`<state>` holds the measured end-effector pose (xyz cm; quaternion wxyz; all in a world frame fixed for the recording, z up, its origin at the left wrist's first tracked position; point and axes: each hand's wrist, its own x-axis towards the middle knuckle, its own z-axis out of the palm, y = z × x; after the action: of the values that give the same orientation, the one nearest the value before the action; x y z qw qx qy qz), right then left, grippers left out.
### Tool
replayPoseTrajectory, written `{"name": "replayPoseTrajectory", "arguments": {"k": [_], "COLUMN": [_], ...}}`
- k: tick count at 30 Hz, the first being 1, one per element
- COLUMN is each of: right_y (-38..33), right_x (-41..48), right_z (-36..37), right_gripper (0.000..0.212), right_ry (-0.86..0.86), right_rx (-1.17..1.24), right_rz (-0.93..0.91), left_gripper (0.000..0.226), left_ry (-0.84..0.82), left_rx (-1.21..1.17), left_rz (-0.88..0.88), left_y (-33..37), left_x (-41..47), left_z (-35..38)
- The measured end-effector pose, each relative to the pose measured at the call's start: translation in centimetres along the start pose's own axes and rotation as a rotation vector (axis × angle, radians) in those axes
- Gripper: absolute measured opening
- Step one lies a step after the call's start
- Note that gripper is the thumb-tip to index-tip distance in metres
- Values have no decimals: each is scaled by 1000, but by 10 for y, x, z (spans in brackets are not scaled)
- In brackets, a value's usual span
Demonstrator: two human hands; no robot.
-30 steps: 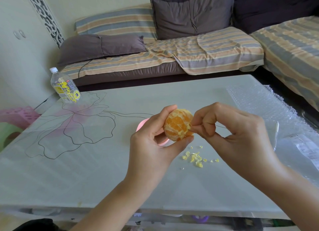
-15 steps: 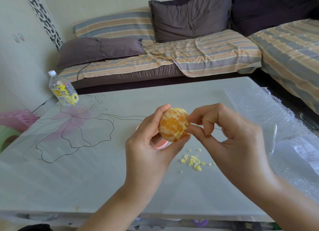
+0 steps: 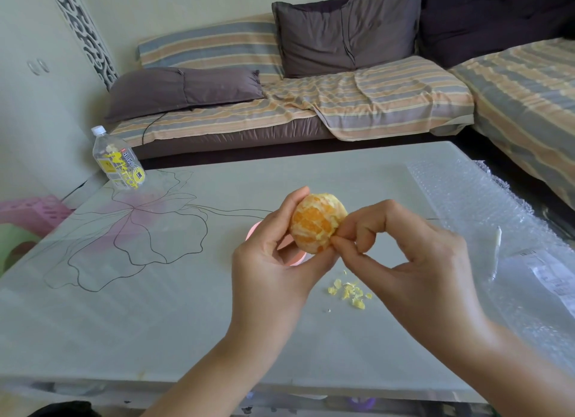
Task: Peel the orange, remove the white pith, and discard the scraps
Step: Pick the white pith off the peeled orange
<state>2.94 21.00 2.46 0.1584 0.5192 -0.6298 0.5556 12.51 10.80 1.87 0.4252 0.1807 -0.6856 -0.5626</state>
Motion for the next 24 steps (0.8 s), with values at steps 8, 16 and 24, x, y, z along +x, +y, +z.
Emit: {"name": "replayPoseTrajectory", "arguments": {"k": [8,16,24], "right_y": [-8,-12,-13], "right_x": [-2,-3,0], "right_z": [-4,-2,2], "right_gripper": [32,39,44], "right_ry": [92,125,137], "right_rx": [242,243,159], "right_rz": [309,371,321], "left_gripper": [58,54,55], "left_ry": [-21,0,18], "left_rx": [-182,-150,-174], "left_rz": [-140,-73,-139], "left_y": [2,3,4], "left_x": [2,1,5], "left_z": [2,7,9]}}
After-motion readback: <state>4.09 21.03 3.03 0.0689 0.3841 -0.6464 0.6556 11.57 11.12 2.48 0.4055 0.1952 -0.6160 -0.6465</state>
